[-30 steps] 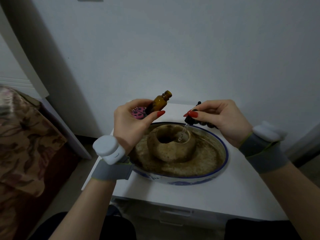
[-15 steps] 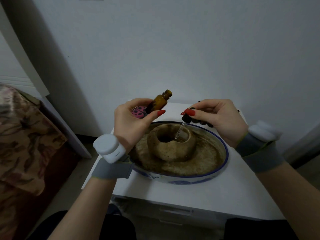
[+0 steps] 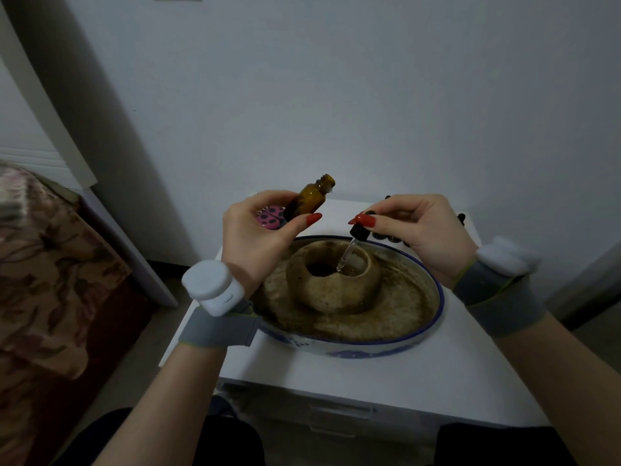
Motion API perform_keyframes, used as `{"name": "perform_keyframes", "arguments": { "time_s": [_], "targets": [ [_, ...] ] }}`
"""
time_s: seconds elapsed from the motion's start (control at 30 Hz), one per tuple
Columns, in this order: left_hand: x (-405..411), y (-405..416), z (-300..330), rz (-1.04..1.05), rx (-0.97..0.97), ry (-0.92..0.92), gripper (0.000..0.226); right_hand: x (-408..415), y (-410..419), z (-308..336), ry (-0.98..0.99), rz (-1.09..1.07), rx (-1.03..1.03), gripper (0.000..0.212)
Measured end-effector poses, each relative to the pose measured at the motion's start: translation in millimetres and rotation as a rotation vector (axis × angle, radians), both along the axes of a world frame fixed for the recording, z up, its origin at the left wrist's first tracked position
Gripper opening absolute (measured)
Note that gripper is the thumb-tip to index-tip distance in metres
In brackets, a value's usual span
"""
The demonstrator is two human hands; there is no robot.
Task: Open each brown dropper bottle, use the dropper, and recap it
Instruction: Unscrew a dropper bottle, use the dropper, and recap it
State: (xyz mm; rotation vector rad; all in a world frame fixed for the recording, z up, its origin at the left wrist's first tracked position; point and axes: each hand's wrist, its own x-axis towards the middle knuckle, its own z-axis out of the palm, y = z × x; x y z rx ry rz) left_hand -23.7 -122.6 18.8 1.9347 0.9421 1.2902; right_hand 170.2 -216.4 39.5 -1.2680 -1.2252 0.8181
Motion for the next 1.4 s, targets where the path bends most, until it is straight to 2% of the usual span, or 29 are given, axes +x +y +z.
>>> {"name": "perform_keyframes", "arguments": {
  "time_s": [0.23,0.97,1.4],
  "targets": [
    [-0.3,0.1,0.3,0.002,0.001,0.001,0.032,1.0,0.7,-0.5,0.025,-0.003,0.012,0.027],
    [-0.3,-1.8,4.0,0.012,-0.006,-0.002,0.030,1.0,-0.3,0.2,-0.001,0.019,0.025,0.019],
    [-2.2,-2.5,5.3,0.006,-0.012,0.010,0.030,-1.2,0.5,-1.9,-0.002,0.022,0.004,0.025]
  ]
}}
